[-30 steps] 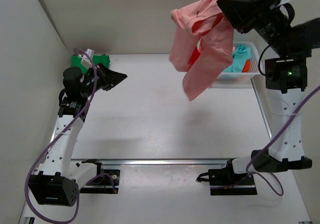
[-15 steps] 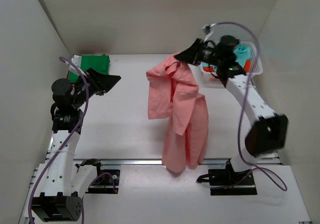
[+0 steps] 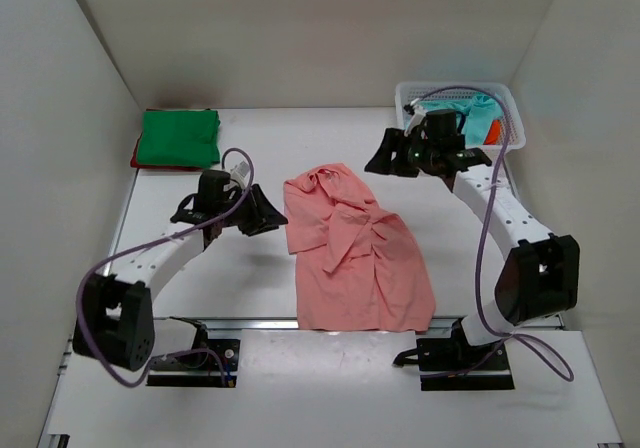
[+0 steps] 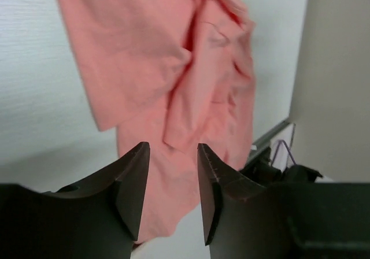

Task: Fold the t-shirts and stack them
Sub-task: Move the tshirt to the center of the board, then flatten out the tshirt

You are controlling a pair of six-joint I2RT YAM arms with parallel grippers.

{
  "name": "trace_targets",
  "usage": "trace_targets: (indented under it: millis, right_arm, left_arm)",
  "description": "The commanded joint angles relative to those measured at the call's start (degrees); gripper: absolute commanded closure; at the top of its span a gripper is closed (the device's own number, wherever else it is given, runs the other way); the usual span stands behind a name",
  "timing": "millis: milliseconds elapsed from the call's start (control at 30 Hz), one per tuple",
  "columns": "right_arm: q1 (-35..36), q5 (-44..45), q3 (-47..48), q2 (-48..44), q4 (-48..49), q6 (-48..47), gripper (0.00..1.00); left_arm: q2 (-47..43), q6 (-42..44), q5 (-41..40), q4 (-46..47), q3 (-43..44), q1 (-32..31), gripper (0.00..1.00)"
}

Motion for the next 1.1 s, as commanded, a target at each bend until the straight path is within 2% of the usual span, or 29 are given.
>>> trace_targets:
  millis: [0,100,267,367,600,700,767,800,867,900,933,967,1000,1067]
  right_arm:
    - [4.74,0.42,-4.91,0.87,-0.47,-2.89,0.44]
    - [8.09,-0.29,-8.78,1.14,0.24,-2.36,0.44]
    - [12.22,-1.96,-13.8,1.49,0.41,-0.96,0.44]
    - [15.3,-3.19,-18.36,1.66,1.55,0.71,0.45]
    - [17.67,-6.44,-21.19,5.87,4.63,3.52,0.43]
    - [18.99,-6.79,-21.19,7.98,7.26,4.05,0.43]
    - [19.17,-6.88,-20.75,10.0,8.76,4.75,0.43]
    - [18.82,-7.06,-20.4,10.62,9.37,4.93,0.42]
    - [18.73,-7.93,-19.26,13.69,9.99,5.37,0.42]
    - [18.12,-8.2,-18.21,14.31,10.08,4.94,0.44]
    - [17.94,-8.81,-17.42,15.45,9.3,4.76,0.62]
    - [17.68,-8.82,-16.19,15.55,8.94,4.49,0.9]
    - [17.33,-8.99,-14.79,15.2,8.42,4.58,0.99]
    - [15.84,-8.56,-13.02,11.53,5.88,3.35,1.0]
  left_arm:
    - [4.98,1.14,-5.29,3.18,0.96,0.08,0.5]
    - [12.02,1.57,-5.82,4.33,3.67,-0.7,0.3]
    - [22.56,3.68,-8.19,1.88,9.39,-3.08,0.3]
    - [25.91,3.34,-9.16,0.29,10.8,-3.7,0.3]
    - [32.32,3.16,-14.43,-6.03,14.23,-5.19,0.33]
    - [33.91,2.54,-15.66,-6.39,14.67,-5.8,0.38]
    - [34.7,2.63,-16.27,-6.91,15.63,-6.68,0.5]
    - [35.58,2.54,-16.37,-7.26,16.07,-6.25,0.51]
    - [37.16,2.98,-17.06,-8.67,17.65,-7.38,0.6]
    - [37.78,3.68,-17.42,-9.72,18.1,-7.47,0.71]
    - [37.78,4.12,-17.42,-9.99,18.45,-7.74,0.83]
    - [37.87,4.21,-17.16,-10.43,18.71,-7.83,1.0]
    - [37.44,4.56,-17.42,-11.04,18.89,-7.83,1.0]
    - [34.89,5.88,-16.9,-12.01,19.76,-6.6,1.0]
